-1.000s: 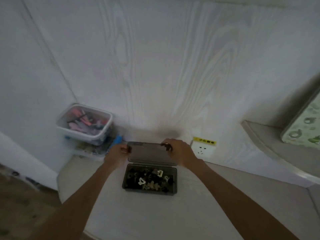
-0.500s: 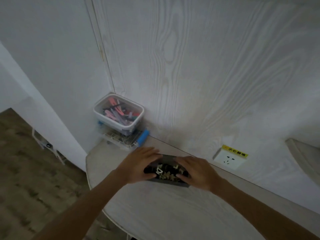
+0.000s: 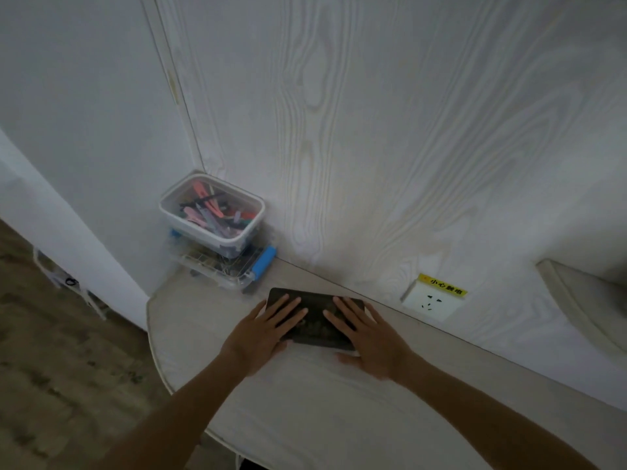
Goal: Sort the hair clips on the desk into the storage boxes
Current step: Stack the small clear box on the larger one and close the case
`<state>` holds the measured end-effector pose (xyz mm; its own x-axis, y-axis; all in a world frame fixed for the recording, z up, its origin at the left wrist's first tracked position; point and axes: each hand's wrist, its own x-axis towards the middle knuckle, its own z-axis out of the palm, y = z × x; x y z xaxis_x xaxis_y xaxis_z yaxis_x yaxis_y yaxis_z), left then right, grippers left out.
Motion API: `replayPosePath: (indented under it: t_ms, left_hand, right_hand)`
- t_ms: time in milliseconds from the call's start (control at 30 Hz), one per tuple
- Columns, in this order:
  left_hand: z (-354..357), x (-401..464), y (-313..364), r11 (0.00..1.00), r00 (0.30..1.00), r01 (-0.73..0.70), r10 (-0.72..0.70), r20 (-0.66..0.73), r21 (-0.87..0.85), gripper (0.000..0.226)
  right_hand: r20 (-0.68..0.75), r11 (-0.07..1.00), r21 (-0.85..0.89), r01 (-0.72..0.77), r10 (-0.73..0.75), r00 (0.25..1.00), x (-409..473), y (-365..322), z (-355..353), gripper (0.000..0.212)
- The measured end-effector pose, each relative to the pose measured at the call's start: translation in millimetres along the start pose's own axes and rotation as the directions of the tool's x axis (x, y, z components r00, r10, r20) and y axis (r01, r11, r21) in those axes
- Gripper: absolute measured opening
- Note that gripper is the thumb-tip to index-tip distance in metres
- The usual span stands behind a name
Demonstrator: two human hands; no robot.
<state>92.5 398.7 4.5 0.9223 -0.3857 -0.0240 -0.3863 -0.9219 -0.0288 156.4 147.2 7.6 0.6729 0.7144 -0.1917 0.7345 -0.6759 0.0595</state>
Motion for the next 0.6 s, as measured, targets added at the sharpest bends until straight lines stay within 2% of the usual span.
replayPosePath:
  t_ms: [100, 167, 200, 233, 267, 300, 333, 367, 400, 433, 467, 500, 600]
  left_hand:
    - [3.8, 4.5, -5.2, 1.000, 0.999, 0.021, -0.021, 0.031, 0.011, 0.079]
    - [-2.0, 7.3, -6.2, 0.999, 1.000, -0.003, 0.002, 0.028, 0.038, 0.068]
    - [-7.5, 7.5, -3.2, 1.000, 1.000, 0.008, -0.007, 0.023, -0.028, 0.069]
    - [-13.9, 6.3, 2.8, 0.985, 0.996, 0.090, -0.088, 0.019, -0.145, 0.069]
    - [-19.4, 3.7, 9.9, 0.934, 0.971, 0.218, -0.236, -0.028, -0.284, 0.059]
    - [-21.7, 2.7, 16.2, 0.841, 0.908, 0.341, -0.411, -0.086, -0.421, 0.043]
    - [-26.2, 2.1, 22.3, 0.714, 0.814, 0.460, -0.576, -0.069, -0.527, 0.032]
    - [-28.6, 2.3, 27.3, 0.564, 0.719, 0.561, -0.695, 0.018, -0.606, 0.033]
    - [-29.9, 3.3, 27.8, 0.405, 0.628, 0.659, -0.760, 0.168, -0.633, 0.042]
    - [-30.2, 4.7, 30.5, 0.268, 0.556, 0.741, -0.759, 0.338, -0.616, 0.051]
    - [-29.2, 8.4, 29.8, 0.176, 0.503, 0.795, -0.727, 0.468, -0.581, 0.055]
    - [-28.3, 11.0, 28.8, 0.115, 0.475, 0.819, -0.684, 0.553, -0.562, 0.054]
    - [-35.7, 12.2, 23.6, 0.005, 0.487, 0.789, -0.616, 0.620, -0.614, 0.044]
  right_hand:
    - [-0.018, 1.000, 0.017, 0.016, -0.016, 1.000, 6.4, -1.7, -5.0, 0.069]
    - [0.034, 0.980, 0.197, 0.009, -0.016, 0.999, 9.0, 1.0, -13.1, 0.076]
    - [0.008, 0.952, 0.305, -0.027, 0.026, 1.000, 8.2, 2.0, -16.3, 0.073]
    - [-0.078, 0.915, 0.396, -0.073, 0.113, 0.991, 6.3, 2.7, -19.5, 0.061]
    - [-0.179, 0.872, 0.469, -0.136, 0.245, 0.953, 4.4, 4.3, -19.5, 0.045]
    - [-0.217, 0.816, 0.529, -0.235, 0.398, 0.891, 4.0, 6.4, -18.1, 0.037]
    - [-0.140, 0.722, 0.583, -0.371, 0.540, 0.830, 3.2, 8.4, -20.5, 0.035]
    - [0.059, 0.575, 0.630, -0.522, 0.635, 0.770, 2.8, 9.5, -23.3, 0.039]
    - [0.305, 0.419, 0.630, -0.654, 0.641, 0.704, 6.5, 8.1, -26.6, 0.043]
    - [0.505, 0.284, 0.621, -0.730, 0.568, 0.650, 5.7, 6.2, -28.4, 0.046]
    - [0.614, 0.168, 0.642, -0.749, 0.474, 0.632, 6.6, 5.4, -31.6, 0.042]
    - [0.642, 0.092, 0.676, -0.731, 0.413, 0.646, 5.8, 6.2, -32.6, 0.033]
    - [0.579, 0.078, 0.777, -0.625, 0.300, 0.758, -3.9, 12.1, -36.0, 0.013]
